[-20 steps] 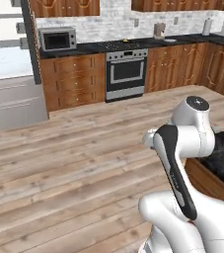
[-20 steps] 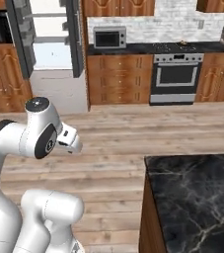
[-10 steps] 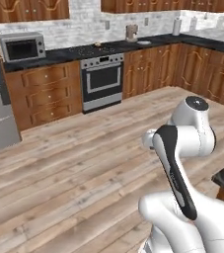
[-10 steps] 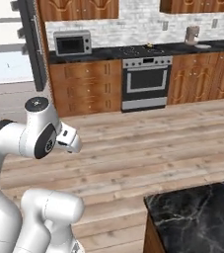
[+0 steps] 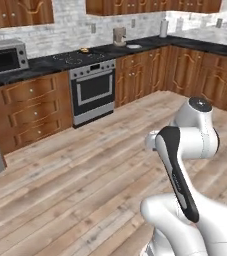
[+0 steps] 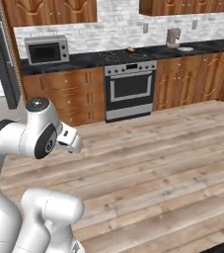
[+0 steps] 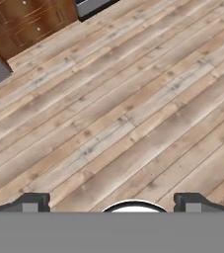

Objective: Place the cold items (sweet potato and carrot) from the fridge in one tupperware on the dining counter. Place the warm items (hot dog and kebab skewer) in the stove area in another tupperware.

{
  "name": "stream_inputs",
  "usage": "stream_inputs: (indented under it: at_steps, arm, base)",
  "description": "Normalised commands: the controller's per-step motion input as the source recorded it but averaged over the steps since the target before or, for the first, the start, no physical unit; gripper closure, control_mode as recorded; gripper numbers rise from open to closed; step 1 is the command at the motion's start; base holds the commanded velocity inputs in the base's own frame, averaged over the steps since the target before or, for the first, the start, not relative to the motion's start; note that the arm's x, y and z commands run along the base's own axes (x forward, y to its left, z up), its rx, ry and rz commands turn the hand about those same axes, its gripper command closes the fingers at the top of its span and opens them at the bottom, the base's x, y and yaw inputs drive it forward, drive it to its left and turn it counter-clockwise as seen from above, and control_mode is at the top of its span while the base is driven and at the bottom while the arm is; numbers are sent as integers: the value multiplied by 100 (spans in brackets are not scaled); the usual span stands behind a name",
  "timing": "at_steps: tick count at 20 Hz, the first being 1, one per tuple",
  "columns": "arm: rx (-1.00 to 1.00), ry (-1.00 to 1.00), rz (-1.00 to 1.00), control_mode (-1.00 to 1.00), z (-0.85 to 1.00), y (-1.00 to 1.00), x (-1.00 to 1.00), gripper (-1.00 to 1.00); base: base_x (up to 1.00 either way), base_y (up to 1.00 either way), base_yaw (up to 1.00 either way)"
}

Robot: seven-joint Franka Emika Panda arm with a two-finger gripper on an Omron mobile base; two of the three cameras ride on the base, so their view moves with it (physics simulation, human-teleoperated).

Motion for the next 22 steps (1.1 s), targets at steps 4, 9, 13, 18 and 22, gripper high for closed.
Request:
stream_inputs:
  at_steps: [4,9,13,18,22]
  arm:
    - [0,0,0,100,0,0,0,-100]
    - [0,0,0,100,0,0,0,-100]
    - [0,0,0,100,0,0,0,-100]
    - [0,0,0,100,0,0,0,-100]
    - [0,0,0,100,0,0,0,-100]
  base:
    - [100,1,-4]
    - [100,-4,3]
    - [100,-23,17]
    - [100,-29,21]
    - [100,-41,24]
